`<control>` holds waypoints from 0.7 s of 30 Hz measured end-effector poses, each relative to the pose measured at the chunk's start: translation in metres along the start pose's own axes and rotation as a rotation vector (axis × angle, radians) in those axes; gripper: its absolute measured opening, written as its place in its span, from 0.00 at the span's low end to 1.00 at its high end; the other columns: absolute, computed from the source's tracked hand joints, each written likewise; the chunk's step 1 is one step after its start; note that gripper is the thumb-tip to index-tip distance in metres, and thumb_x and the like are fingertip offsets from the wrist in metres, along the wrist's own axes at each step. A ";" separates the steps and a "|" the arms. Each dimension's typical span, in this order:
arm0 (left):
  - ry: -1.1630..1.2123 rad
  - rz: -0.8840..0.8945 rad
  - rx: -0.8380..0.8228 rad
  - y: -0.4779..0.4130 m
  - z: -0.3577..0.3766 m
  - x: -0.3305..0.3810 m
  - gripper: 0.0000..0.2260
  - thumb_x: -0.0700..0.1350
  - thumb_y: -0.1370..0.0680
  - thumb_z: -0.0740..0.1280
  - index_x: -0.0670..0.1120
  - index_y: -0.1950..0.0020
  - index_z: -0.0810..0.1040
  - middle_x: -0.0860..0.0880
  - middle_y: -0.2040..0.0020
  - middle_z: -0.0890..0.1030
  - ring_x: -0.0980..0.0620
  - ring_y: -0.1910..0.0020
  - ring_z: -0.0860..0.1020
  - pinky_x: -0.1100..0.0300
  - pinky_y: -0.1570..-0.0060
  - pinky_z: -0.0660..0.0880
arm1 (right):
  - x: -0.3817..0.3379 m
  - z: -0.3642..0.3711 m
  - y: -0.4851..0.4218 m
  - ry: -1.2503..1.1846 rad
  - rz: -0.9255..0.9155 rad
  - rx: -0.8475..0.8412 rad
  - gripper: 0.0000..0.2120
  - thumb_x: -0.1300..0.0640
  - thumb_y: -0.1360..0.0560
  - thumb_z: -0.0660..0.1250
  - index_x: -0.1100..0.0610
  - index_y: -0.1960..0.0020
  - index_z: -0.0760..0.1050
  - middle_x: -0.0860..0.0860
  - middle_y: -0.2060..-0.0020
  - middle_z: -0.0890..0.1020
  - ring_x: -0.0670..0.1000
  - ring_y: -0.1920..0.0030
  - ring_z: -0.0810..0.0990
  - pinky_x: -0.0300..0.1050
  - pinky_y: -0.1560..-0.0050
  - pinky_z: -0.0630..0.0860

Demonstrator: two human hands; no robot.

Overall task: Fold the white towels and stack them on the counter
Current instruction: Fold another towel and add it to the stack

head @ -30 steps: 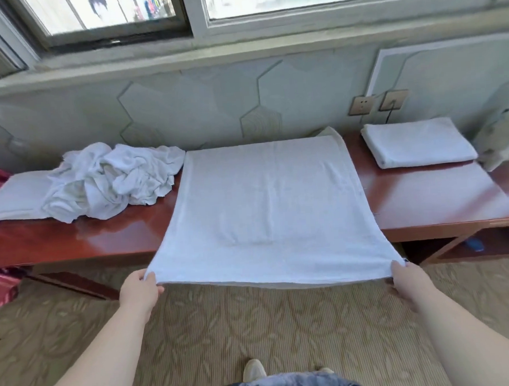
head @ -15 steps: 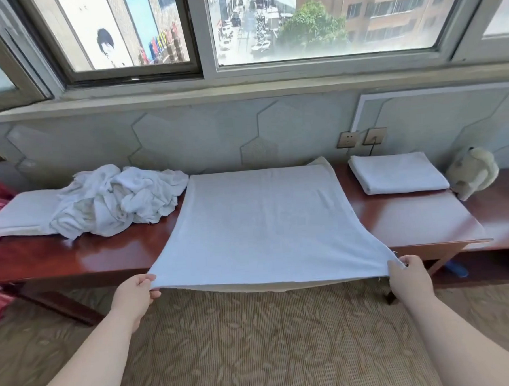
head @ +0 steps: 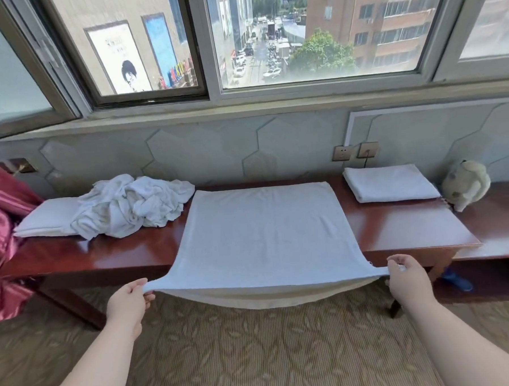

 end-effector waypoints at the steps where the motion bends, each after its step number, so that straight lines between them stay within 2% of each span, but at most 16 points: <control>1: 0.027 -0.014 -0.017 0.001 0.000 0.001 0.11 0.38 0.15 0.59 0.45 0.43 0.81 0.43 0.54 0.83 0.50 0.59 0.81 0.57 0.58 0.76 | -0.001 0.001 -0.002 -0.064 0.009 -0.010 0.04 0.52 0.19 0.64 0.49 0.50 0.77 0.53 0.54 0.84 0.59 0.55 0.83 0.59 0.51 0.80; 2: 0.056 -0.026 -0.035 0.000 0.001 0.004 0.10 0.38 0.15 0.60 0.45 0.42 0.80 0.43 0.53 0.83 0.50 0.58 0.82 0.57 0.57 0.77 | -0.003 0.003 -0.005 -0.126 0.020 -0.017 0.05 0.51 0.19 0.65 0.50 0.52 0.77 0.55 0.53 0.84 0.60 0.52 0.84 0.63 0.46 0.80; 4: 0.110 -0.048 -0.064 -0.002 0.005 0.014 0.09 0.38 0.15 0.60 0.44 0.41 0.79 0.42 0.51 0.83 0.49 0.54 0.83 0.56 0.55 0.78 | -0.009 0.003 -0.014 -0.249 0.056 -0.024 0.06 0.52 0.18 0.66 0.51 0.53 0.77 0.58 0.50 0.84 0.60 0.50 0.84 0.62 0.43 0.81; 5: 0.137 -0.059 -0.067 -0.005 0.006 0.020 0.09 0.37 0.15 0.59 0.44 0.41 0.79 0.42 0.50 0.83 0.48 0.52 0.84 0.55 0.54 0.78 | -0.013 0.003 -0.018 -0.321 0.086 -0.026 0.06 0.53 0.18 0.67 0.51 0.53 0.77 0.58 0.51 0.84 0.57 0.52 0.85 0.57 0.46 0.83; 7: 0.181 -0.074 -0.064 -0.011 0.011 0.033 0.09 0.37 0.14 0.59 0.42 0.40 0.78 0.41 0.50 0.83 0.47 0.52 0.84 0.53 0.50 0.79 | -0.024 0.004 -0.027 -0.457 0.149 -0.028 0.05 0.56 0.18 0.67 0.50 0.53 0.77 0.56 0.55 0.83 0.50 0.61 0.84 0.45 0.61 0.83; 8: 0.196 -0.076 -0.062 -0.014 0.015 0.040 0.08 0.37 0.14 0.59 0.41 0.39 0.77 0.40 0.51 0.82 0.46 0.53 0.83 0.52 0.48 0.78 | -0.031 0.006 -0.032 -0.493 0.170 -0.026 0.05 0.58 0.18 0.66 0.50 0.53 0.76 0.56 0.56 0.82 0.48 0.65 0.83 0.43 0.66 0.80; 10: 0.226 -0.077 -0.049 -0.022 0.025 0.056 0.08 0.38 0.14 0.60 0.40 0.39 0.76 0.40 0.54 0.80 0.46 0.55 0.82 0.51 0.45 0.78 | -0.046 0.010 -0.041 -0.533 0.202 -0.026 0.07 0.60 0.19 0.65 0.50 0.53 0.74 0.56 0.58 0.80 0.49 0.67 0.79 0.43 0.68 0.77; 13: 0.271 -0.076 -0.024 -0.040 0.044 0.080 0.05 0.39 0.15 0.63 0.41 0.41 0.77 0.43 0.59 0.78 0.48 0.59 0.81 0.54 0.54 0.80 | -0.070 0.020 -0.057 -0.581 0.219 0.007 0.10 0.62 0.20 0.64 0.48 0.56 0.73 0.53 0.59 0.78 0.50 0.66 0.77 0.40 0.72 0.77; 15: 0.304 -0.079 -0.020 -0.057 0.061 0.096 0.03 0.39 0.16 0.64 0.41 0.44 0.76 0.45 0.61 0.76 0.49 0.62 0.79 0.56 0.58 0.81 | -0.085 0.028 -0.072 -0.576 0.201 0.030 0.08 0.61 0.22 0.65 0.48 0.56 0.73 0.53 0.56 0.78 0.50 0.63 0.77 0.44 0.67 0.78; 18: 0.336 -0.080 -0.039 -0.088 0.091 0.119 0.04 0.40 0.16 0.64 0.44 0.50 0.75 0.47 0.61 0.75 0.51 0.62 0.78 0.56 0.54 0.79 | -0.108 0.042 -0.103 -0.567 0.189 0.069 0.06 0.59 0.22 0.66 0.50 0.56 0.74 0.53 0.55 0.78 0.50 0.63 0.77 0.47 0.61 0.77; 21: 0.361 -0.084 -0.059 -0.128 0.124 0.140 0.02 0.39 0.15 0.62 0.43 0.44 0.74 0.47 0.60 0.75 0.52 0.61 0.78 0.57 0.53 0.79 | -0.131 0.064 -0.141 -0.591 0.218 0.110 0.06 0.60 0.22 0.66 0.51 0.56 0.75 0.53 0.58 0.79 0.50 0.67 0.78 0.45 0.62 0.78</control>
Point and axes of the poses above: each hand's wrist, its own y-axis away from the middle knuckle, its own z-axis out of the palm, x = y × z, the point moved 8 cm from there along -y, towards the middle knuckle
